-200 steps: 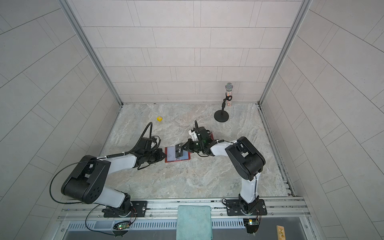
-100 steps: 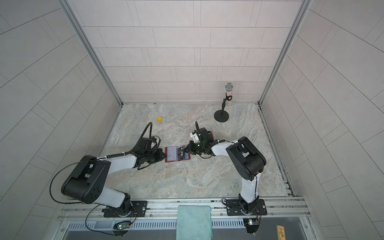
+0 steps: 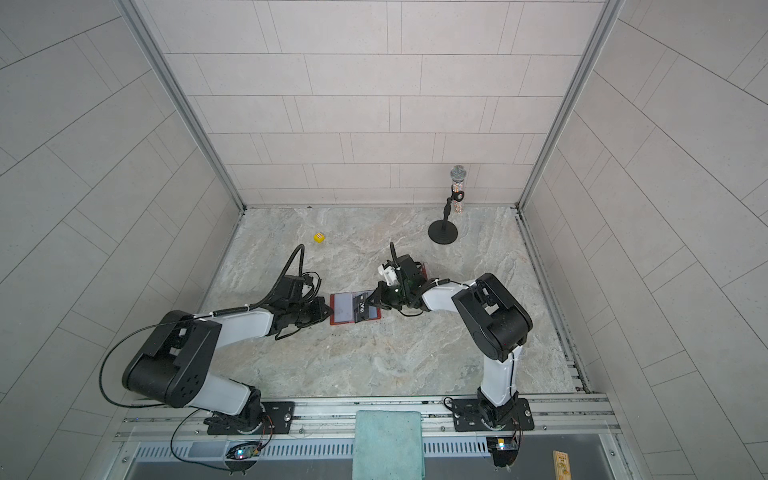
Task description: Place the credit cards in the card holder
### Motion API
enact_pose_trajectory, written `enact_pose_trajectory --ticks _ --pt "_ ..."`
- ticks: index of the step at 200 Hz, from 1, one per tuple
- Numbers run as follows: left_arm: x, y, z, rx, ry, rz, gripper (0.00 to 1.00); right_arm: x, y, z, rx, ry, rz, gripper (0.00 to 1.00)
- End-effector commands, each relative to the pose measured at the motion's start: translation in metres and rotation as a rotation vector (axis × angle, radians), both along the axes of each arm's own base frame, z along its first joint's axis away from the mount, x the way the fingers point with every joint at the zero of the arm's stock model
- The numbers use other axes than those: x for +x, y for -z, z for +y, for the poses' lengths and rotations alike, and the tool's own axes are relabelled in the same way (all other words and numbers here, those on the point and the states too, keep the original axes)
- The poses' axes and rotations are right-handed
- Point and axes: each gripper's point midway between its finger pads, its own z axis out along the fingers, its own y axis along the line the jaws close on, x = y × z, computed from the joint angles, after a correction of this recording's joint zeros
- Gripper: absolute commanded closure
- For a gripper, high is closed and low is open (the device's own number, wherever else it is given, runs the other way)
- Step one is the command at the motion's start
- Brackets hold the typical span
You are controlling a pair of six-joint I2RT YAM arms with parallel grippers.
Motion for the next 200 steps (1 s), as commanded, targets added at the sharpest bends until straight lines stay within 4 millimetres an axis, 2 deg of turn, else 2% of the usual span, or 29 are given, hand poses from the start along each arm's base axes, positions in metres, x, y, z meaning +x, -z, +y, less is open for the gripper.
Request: enact_pose_trajectory --ticks 1,200 --pt "-0.010 0.009 0.006 0.025 -0.001 0.039 0.96 0.002 -0.008 0.005 0.006 -0.015 -0.018 1.00" --pt "-0.009 0.009 0.004 0.036 0.025 0.046 0.97 0.008 0.011 0.015 -0.005 -0.037 0.019 1.00"
